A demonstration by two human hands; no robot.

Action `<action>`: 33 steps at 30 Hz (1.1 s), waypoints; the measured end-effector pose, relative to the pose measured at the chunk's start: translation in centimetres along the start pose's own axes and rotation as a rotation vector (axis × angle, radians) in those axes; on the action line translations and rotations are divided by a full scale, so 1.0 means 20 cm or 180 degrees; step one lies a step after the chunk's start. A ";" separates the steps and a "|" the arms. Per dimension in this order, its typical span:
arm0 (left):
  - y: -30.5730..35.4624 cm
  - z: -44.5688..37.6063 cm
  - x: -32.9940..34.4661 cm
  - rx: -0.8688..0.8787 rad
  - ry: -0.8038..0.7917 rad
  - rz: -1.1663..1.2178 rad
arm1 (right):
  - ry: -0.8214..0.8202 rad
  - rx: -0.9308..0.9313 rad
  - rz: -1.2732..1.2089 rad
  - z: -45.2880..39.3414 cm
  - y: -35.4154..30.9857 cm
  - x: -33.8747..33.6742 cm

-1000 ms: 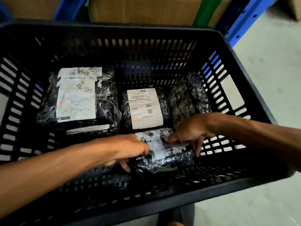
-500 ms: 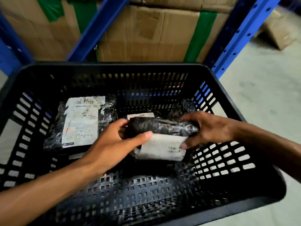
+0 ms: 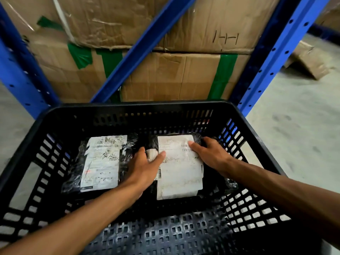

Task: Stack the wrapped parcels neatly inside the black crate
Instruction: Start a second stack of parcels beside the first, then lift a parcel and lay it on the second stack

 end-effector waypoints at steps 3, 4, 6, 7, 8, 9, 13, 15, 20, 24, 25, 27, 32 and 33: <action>0.01 -0.03 0.08 -0.0154 -0.0234 -0.0723 | -0.0309 0.0155 0.0656 -0.03 0.02 0.10; 0.00 -0.03 0.10 -0.0213 -0.0336 -0.0935 | -0.0519 0.0267 0.0929 -0.03 0.06 0.15; -0.04 -0.03 0.13 -0.0290 -0.0493 -0.1266 | -0.0875 0.0446 0.1512 -0.02 0.14 0.23; -0.07 -0.04 0.14 -0.0335 -0.0559 -0.1367 | -0.0904 0.0308 0.1680 -0.02 0.15 0.26; -0.09 -0.04 0.15 -0.0356 -0.0593 -0.1426 | -0.0850 0.0269 0.1629 -0.03 0.15 0.26; -0.10 -0.05 0.15 -0.0343 -0.0598 -0.1470 | -0.0765 0.0229 0.1425 -0.03 0.15 0.26; -0.12 -0.08 0.14 -0.0269 -0.0598 -0.1514 | -0.0442 -0.0404 0.1321 -0.07 0.11 0.19; -0.12 -0.07 0.14 -0.0237 -0.0647 -0.1639 | -0.0508 -0.0469 0.1254 -0.06 0.14 0.20; -0.12 -0.04 0.14 -0.0264 -0.0636 -0.1796 | -0.0423 -0.0566 0.1208 -0.03 0.22 0.19; -0.09 -0.01 0.13 -0.0291 -0.0661 -0.1736 | -0.0405 -0.0736 0.1306 -0.01 0.18 0.19; -0.08 -0.01 0.12 -0.0311 -0.0674 -0.1708 | -0.0429 -0.0770 0.1376 -0.02 0.17 0.20; -0.06 -0.01 0.12 -0.0235 -0.0647 -0.1706 | -0.0572 -0.0709 0.1596 0.00 0.14 0.22; 0.07 -0.02 0.22 0.0477 -0.0606 -0.1266 | -0.0406 -0.1066 0.3017 0.01 -0.08 0.10; 0.09 -0.01 0.25 0.0402 -0.0721 -0.1001 | -0.0142 -0.1175 0.3273 0.00 -0.12 0.03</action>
Point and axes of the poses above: each hand's wrist, its own z-axis away from the middle knuckle, its own x-axis out of the palm, y = z × x, the point moved 7 cm from there along -z, towards the middle knuckle, and after that the axes turned 5 degrees about y, right-handed, at the moved point
